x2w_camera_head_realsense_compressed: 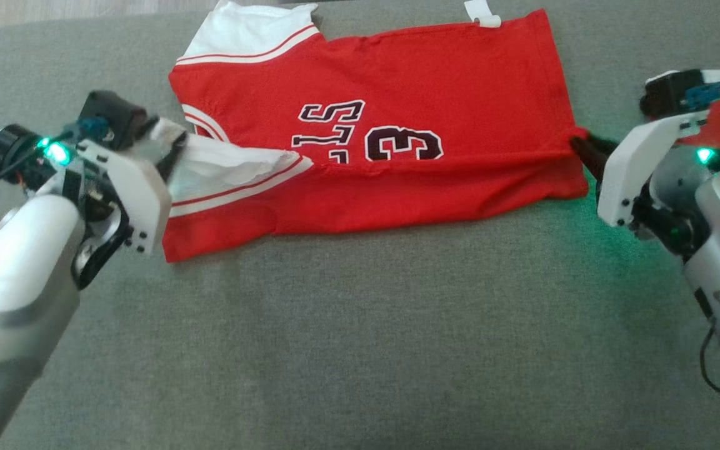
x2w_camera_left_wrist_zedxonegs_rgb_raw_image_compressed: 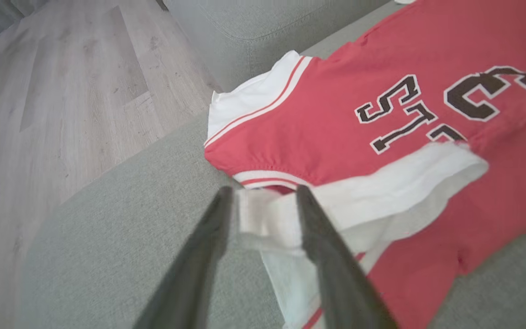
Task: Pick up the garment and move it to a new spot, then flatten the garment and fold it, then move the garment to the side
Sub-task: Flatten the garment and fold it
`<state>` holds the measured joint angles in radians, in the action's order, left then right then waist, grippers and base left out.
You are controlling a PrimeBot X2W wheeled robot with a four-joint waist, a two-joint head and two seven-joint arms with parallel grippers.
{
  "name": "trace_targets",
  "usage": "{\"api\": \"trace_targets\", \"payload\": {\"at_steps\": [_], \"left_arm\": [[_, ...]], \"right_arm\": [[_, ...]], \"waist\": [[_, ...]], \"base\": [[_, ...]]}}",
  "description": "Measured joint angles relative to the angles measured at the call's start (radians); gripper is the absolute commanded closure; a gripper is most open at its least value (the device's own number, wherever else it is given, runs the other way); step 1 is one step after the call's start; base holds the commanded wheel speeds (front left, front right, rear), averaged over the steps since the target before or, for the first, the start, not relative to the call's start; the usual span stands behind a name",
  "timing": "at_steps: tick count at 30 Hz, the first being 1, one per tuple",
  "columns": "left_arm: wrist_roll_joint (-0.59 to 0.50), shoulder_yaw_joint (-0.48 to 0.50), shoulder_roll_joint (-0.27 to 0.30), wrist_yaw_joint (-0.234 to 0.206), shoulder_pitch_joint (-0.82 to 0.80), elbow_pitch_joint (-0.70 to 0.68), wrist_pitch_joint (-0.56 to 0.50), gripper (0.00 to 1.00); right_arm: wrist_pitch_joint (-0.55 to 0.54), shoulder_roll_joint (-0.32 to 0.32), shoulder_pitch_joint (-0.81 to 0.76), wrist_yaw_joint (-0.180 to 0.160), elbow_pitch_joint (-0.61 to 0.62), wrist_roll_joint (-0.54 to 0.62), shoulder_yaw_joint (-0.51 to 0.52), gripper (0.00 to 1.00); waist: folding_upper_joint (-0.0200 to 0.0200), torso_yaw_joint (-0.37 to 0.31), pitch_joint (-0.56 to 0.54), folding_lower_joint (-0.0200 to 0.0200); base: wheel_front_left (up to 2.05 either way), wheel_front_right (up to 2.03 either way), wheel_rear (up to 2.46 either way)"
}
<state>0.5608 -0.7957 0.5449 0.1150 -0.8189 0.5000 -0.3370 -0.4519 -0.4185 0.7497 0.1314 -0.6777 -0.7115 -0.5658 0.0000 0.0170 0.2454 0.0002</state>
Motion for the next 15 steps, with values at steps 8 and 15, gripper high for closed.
{"api": "trace_targets", "payload": {"at_steps": [8,15], "left_arm": [[-0.018,0.065,-0.098,-0.079,-0.081,0.111,0.271,0.0],[0.032,0.178,-0.176,-0.153,-0.082,0.096,0.533,0.0]], "right_arm": [[0.229,0.024,0.079,0.0,-0.062,0.035,0.081,0.0],[0.5,0.063,0.075,0.0,-0.051,0.073,0.179,0.0]], "waist": [[0.0,0.004,0.004,-0.0001],[0.0,0.009,-0.057,-0.0002]], "base": [[0.0,0.0,0.0],[0.0,0.0,0.0]]}}
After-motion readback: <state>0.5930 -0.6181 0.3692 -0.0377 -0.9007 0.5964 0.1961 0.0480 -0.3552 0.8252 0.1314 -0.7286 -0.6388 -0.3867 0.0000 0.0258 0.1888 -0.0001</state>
